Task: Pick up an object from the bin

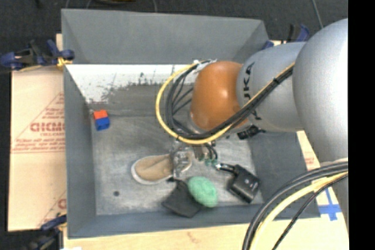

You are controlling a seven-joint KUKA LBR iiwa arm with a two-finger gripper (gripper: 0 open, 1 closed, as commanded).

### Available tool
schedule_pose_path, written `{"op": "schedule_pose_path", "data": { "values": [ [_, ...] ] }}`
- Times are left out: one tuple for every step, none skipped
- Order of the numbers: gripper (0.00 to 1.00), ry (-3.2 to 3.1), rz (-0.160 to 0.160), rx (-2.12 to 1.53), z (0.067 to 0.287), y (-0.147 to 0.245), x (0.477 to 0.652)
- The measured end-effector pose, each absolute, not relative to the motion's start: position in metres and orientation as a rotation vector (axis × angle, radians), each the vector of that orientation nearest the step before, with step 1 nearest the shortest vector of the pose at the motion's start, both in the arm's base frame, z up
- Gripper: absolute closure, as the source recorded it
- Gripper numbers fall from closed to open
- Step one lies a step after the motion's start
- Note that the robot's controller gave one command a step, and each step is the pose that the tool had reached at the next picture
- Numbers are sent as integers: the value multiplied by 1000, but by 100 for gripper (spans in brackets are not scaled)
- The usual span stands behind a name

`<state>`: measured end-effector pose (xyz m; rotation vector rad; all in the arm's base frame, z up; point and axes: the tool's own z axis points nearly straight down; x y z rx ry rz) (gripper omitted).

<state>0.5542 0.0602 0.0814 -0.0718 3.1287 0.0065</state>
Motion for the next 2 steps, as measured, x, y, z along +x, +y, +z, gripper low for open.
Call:
{"op": "schedule_pose_path", "data": {
  "values": [
    [100,3133,-1,-104,231,75,565],
    [100,3136,-1,-103,230,74,564]
  ]
}}
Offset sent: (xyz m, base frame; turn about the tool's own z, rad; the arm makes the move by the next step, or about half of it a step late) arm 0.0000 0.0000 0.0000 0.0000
